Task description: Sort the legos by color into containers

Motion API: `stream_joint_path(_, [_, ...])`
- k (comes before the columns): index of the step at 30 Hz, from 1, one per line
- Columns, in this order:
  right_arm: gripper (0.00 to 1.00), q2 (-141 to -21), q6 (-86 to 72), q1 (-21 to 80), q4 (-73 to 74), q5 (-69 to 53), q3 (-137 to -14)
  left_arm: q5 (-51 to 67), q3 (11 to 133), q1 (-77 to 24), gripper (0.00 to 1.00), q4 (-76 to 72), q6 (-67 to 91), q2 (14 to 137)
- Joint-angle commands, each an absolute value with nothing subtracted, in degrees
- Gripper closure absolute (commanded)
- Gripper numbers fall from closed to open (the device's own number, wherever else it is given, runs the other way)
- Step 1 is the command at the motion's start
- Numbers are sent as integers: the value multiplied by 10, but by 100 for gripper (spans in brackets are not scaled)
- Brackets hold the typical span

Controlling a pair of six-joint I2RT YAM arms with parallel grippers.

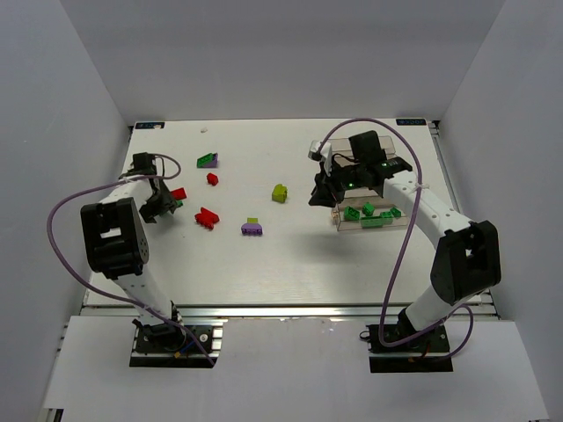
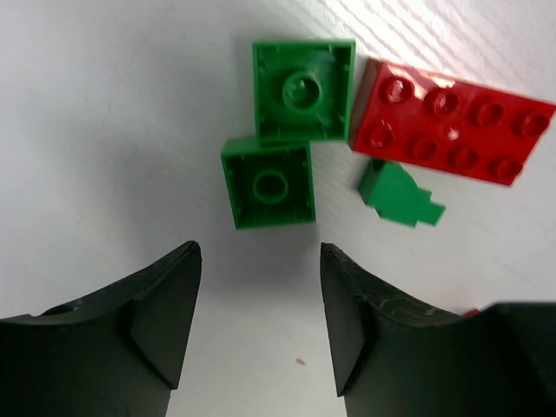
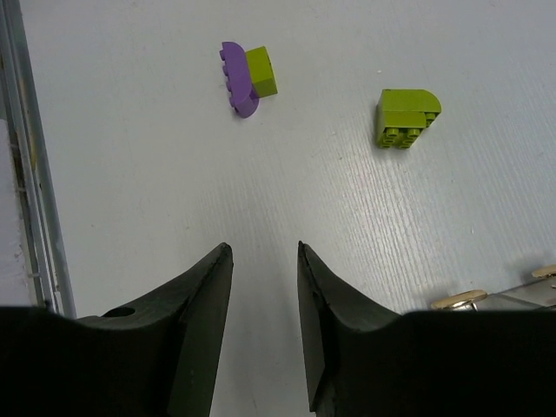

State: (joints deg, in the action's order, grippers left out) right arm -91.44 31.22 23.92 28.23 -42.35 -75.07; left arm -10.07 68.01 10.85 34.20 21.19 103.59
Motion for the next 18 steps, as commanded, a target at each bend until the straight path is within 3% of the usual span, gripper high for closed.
stream_joint_path(1, [58, -895, 309, 232, 265, -425, -751, -120, 708, 118, 33, 326, 188, 1045])
stream_joint_path(18, [58, -902, 309, 227, 293, -432, -775, -110, 733, 124, 38, 262, 156, 1092])
